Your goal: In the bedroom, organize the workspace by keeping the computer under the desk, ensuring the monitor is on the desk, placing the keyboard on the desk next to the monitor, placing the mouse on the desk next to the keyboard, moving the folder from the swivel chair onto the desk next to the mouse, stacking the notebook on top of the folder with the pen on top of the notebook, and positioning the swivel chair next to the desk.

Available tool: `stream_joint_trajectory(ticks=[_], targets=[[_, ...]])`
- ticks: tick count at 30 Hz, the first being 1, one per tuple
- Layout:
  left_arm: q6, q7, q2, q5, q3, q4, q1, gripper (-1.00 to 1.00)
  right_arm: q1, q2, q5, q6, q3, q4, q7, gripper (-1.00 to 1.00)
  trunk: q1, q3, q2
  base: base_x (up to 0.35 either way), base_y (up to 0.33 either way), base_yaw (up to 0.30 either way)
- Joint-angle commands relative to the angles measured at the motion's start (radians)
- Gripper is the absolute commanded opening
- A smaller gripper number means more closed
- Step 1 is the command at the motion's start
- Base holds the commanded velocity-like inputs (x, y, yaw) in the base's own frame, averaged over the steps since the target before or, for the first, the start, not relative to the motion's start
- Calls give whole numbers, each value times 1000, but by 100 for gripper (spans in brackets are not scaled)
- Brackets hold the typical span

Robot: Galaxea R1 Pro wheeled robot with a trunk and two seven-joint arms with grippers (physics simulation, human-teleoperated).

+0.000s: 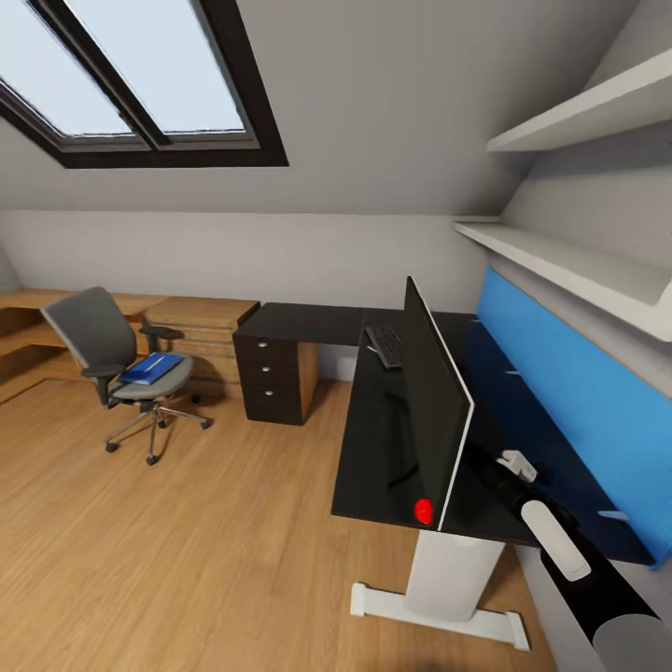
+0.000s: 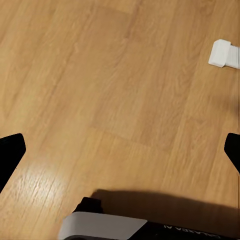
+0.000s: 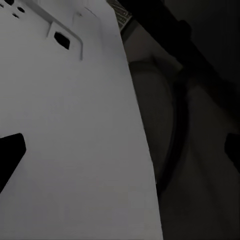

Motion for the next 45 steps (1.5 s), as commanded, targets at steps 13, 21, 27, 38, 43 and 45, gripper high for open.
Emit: stream_joint_trajectory(ticks=[13,21,27,38,43,45], targets=[[-5,8,2,11,-8,0,0,100,-1,-7,211,-120,-6,47,-86,100,0,-1,-1,-1,-92,0],[-5,8,2,10,-8,0,-1,100,-5,-2,363,-133,0,45,-357,100,0,-1,-1,0,-1,0],[-5,8,2,9,-8,0,0,100,-5,48,745,-144,3,45,-401,100,0,-1,-1,0,0,0],[-6,8,1,8,-8,0,-1,100,-5,84,972,-165,-1,50,-405,100,0,-1,-1,0,0,0],[-5,8,-1,8,-9,0,-1,100,-5,86,962,-178,-8,93,-404,100,0,-1,-1,0,0,0],[-5,8,0,9,-9,0,-1,100,-5,86,935,-186,-18,102,-403,100,0,-1,-1,0,0,0]])
